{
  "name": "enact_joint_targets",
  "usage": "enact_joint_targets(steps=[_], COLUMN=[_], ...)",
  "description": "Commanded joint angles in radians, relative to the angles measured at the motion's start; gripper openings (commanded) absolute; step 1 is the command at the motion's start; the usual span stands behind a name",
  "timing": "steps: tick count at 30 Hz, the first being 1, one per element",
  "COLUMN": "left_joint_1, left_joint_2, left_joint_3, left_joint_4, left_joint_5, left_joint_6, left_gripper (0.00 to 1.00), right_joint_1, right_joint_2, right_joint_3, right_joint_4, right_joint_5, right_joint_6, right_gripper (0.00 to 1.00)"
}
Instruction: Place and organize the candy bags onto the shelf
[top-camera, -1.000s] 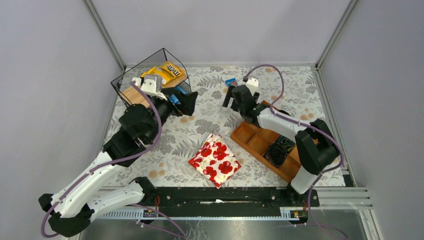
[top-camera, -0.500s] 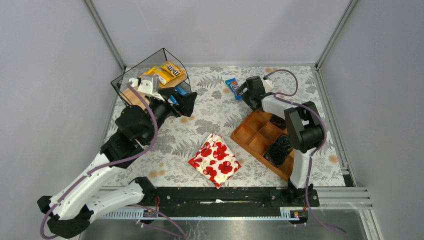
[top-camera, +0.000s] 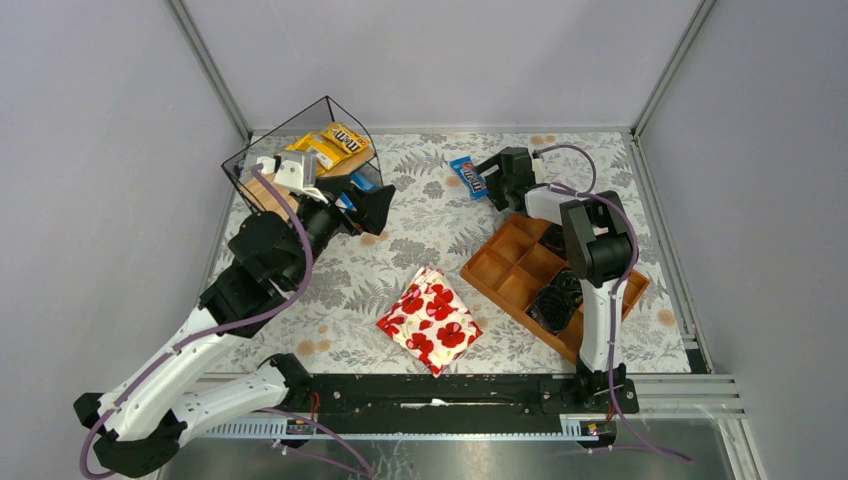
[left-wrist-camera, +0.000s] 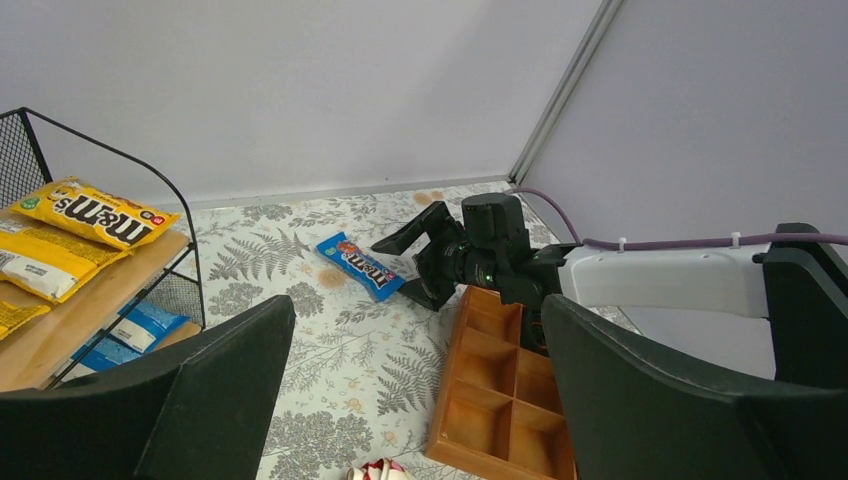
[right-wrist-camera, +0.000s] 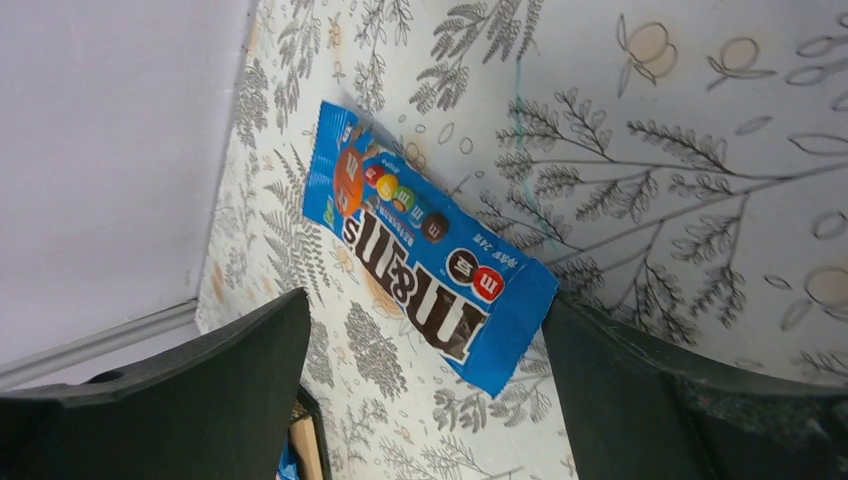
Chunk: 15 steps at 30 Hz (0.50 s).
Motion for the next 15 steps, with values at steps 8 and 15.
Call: enact_joint_targets(steps=[8, 15], left_joint_1=[0.005, 0.003], left_joint_2=[0.001, 0.007], left_joint_3=[-0.003, -0.004], left_joint_4=[0.054, 0.056], left_joint_5=[0.018, 0.016], left_joint_6=[-0.009, -0.009], left_gripper=[0.99, 0.99], right_joint_1=[-0.018, -0.022], right_joint_2=[0.094, 0.156], right_joint_3=[-0.063, -0.070], right_joint_4=[0.226, 0.397], right_joint_5=[-0.090, -0.090], right_joint_6=[0.048, 0.018], right_gripper=[0.76, 0.61])
